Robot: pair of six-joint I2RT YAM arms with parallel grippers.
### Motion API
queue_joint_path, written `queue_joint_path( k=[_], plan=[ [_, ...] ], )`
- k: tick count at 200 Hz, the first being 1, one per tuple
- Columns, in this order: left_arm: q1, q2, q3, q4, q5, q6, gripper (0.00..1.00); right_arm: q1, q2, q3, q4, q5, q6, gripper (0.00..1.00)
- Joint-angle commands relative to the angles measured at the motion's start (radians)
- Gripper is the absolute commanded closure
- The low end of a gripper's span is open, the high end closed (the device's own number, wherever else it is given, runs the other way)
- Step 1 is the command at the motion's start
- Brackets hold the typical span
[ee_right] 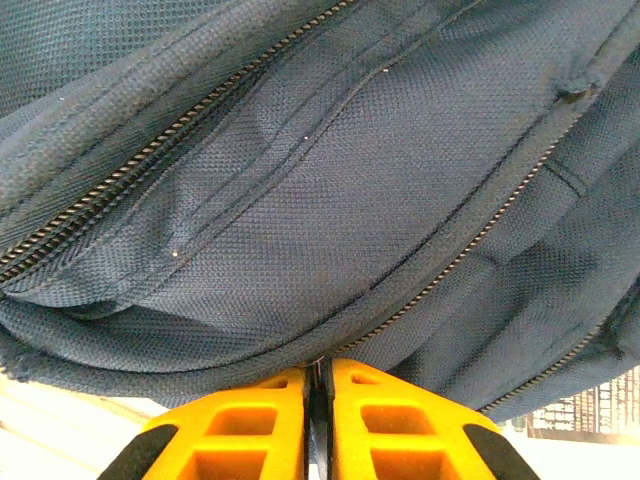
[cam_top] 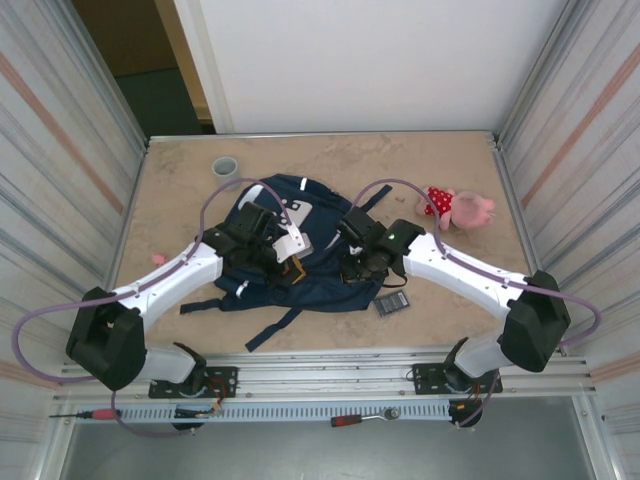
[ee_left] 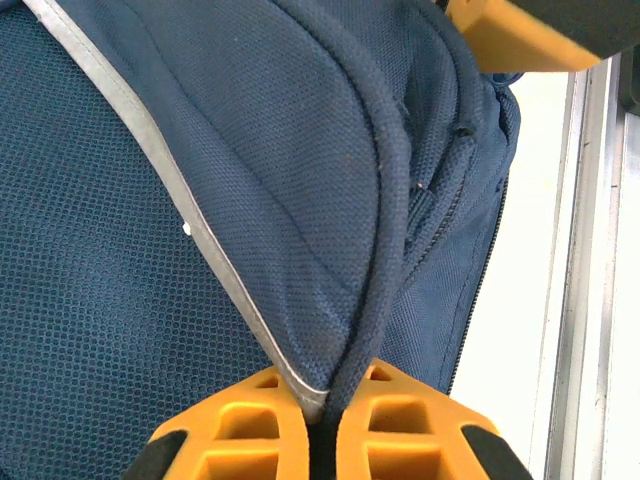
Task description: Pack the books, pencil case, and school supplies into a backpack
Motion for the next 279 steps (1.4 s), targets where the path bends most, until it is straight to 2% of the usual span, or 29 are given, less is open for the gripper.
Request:
queue_joint_path(
  k=[1, 26, 45, 51, 78, 114, 148, 174, 196, 209, 224, 236, 257, 279],
  plan=[
    [0.017, -0.023, 0.012, -0.037, 0.016, 0.0, 1.0, -0.019, 0.011, -0.044, 0.031, -0.008, -0.039, 0.86],
    [0.018, -0.031, 0.011, -0.028, 0.023, -0.007, 1.0, -0.042, -0.011, -0.117, 0.118, -0.067, -0.054, 0.81],
    [0.018, -0.037, 0.007, -0.018, 0.027, -0.009, 1.0, -0.065, -0.033, -0.17, 0.177, -0.117, -0.054, 0.8],
    [0.018, -0.037, 0.006, -0.015, 0.027, -0.011, 1.0, -0.07, -0.042, -0.181, 0.19, -0.13, -0.052, 0.81],
    [0.026, -0.038, 0.0, -0.007, 0.003, -0.016, 1.0, -0.078, -0.091, -0.19, 0.173, -0.117, -0.052, 1.0],
    [0.079, -0.037, -0.02, 0.013, -0.065, -0.002, 1.0, -0.065, -0.203, -0.203, 0.149, -0.099, -0.014, 1.0],
    [0.143, -0.028, 0.004, 0.034, -0.101, -0.021, 0.89, 0.042, -0.209, -0.242, 0.25, -0.119, 0.035, 1.0],
    [0.176, -0.048, 0.006, 0.049, -0.103, -0.062, 0.74, 0.135, -0.13, -0.203, 0.296, -0.117, 0.044, 1.0],
    [0.185, -0.081, -0.012, 0.05, -0.142, -0.114, 0.62, 0.165, -0.076, -0.176, 0.36, -0.111, 0.083, 1.0],
    [0.189, -0.112, -0.018, 0.031, -0.147, -0.176, 0.54, 0.17, -0.056, -0.17, 0.407, -0.099, 0.126, 1.0],
    [0.189, -0.172, -0.037, 0.027, -0.136, -0.314, 0.47, 0.181, -0.041, -0.171, 0.46, -0.083, 0.167, 1.0],
    [0.189, -0.241, -0.077, 0.047, -0.141, -0.472, 0.44, 0.193, -0.03, -0.166, 0.486, -0.072, 0.18, 1.0],
    [0.189, -0.359, -0.153, 0.043, -0.223, -0.802, 0.4, 0.22, -0.005, -0.145, 0.5, -0.051, 0.176, 1.0],
    [0.189, -0.453, -0.225, 0.01, -0.22, -1.074, 0.36, 0.241, 0.019, -0.13, 0.513, -0.051, 0.163, 1.0]
  ],
)
